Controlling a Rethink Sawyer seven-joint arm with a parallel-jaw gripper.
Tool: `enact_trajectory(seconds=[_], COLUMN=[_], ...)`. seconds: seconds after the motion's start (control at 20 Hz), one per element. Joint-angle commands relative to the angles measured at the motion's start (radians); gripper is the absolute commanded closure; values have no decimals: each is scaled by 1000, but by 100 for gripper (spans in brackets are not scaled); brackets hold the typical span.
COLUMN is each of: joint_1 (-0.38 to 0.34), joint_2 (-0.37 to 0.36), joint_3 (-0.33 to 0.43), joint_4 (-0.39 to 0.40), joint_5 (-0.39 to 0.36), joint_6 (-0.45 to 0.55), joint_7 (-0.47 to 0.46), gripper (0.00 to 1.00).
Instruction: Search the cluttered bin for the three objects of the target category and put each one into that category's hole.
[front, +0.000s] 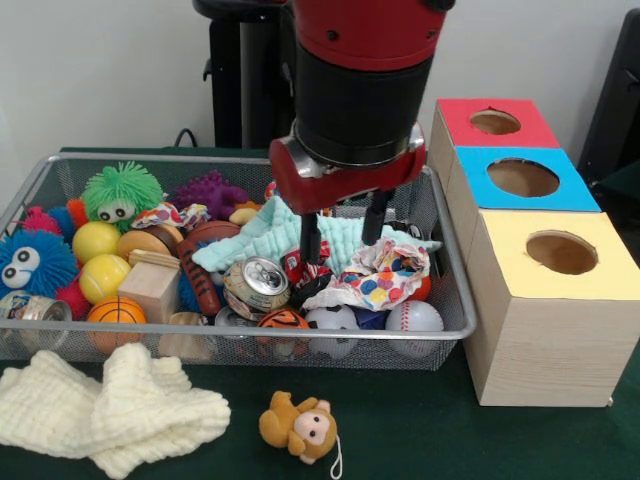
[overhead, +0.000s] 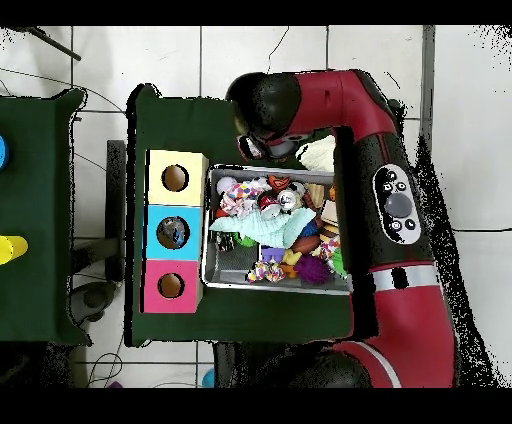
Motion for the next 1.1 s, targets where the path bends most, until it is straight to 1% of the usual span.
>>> enact_trajectory(seconds=[0.05,0.3,0.6,0.7,0.95,1.1], joint_1=[-60,-111,-165,-178,-207,-235], joint_2=[-22,-57,-105,-108,-82,-70], joint_3=[-39,-16,-14,-18,-26,-26], joint_4=[204,312,443,470,502,542], joint_5=[-20,-25,-39,-51,-86,-119], joint_6=[-64,-157,-210,-223,-227,-263], joint_7=[-216,-217,-217,-221,-255,-277], gripper=[0,0,0,0,0,0])
